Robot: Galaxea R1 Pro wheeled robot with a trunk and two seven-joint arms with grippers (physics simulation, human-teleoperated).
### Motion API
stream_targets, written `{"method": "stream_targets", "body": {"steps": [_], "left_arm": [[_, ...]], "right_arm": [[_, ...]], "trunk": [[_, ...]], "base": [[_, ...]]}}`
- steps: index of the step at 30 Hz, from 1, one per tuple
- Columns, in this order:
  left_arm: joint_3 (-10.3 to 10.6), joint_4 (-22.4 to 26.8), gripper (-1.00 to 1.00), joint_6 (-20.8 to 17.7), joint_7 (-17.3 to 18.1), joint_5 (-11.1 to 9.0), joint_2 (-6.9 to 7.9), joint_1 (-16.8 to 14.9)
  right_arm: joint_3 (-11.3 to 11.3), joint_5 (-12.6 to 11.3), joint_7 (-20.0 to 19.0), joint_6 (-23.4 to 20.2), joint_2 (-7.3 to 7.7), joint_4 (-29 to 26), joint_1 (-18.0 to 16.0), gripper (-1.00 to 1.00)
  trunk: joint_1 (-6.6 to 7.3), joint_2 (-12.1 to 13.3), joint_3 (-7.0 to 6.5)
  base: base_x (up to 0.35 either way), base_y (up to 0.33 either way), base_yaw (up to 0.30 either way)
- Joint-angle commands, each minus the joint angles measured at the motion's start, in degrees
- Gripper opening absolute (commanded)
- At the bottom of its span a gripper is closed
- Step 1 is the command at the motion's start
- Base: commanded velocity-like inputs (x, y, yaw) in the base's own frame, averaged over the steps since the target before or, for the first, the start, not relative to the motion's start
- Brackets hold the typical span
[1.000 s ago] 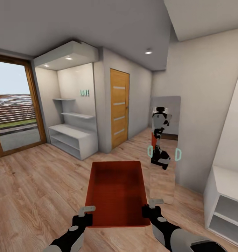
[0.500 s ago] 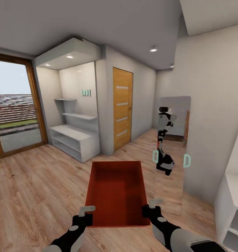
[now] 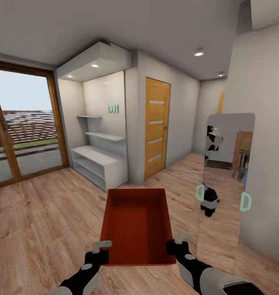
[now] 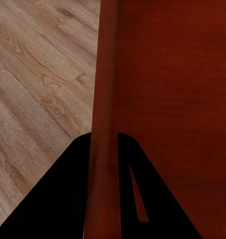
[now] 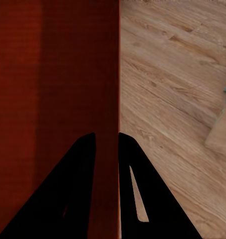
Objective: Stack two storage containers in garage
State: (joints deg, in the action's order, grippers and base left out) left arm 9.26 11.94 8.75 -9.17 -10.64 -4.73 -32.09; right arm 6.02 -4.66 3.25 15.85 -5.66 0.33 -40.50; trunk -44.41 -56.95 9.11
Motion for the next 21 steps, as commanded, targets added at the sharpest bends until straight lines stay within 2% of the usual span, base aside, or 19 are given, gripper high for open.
{"method": "stream_targets", "body": {"steps": [1,21], "left_arm": [[0.1,0.4,-1.00,1.2,-0.4,0.1,-0.02,-0.1],[0.1,0.4,-1.00,1.2,-0.4,0.1,-0.02,-0.1]], "right_arm": [[-1.2,0.3,-0.2,0.1,-0.05,0.2,0.0,-1.00],[-1.2,0.4,0.0,0.1,-0.07,0.2,0.0,-1.00]], "trunk": [[-0.04,-0.1,0.09],[-0.04,-0.1,0.09]], "base": [[0.320,0.000,0.005],[0.320,0.000,0.000]]}}
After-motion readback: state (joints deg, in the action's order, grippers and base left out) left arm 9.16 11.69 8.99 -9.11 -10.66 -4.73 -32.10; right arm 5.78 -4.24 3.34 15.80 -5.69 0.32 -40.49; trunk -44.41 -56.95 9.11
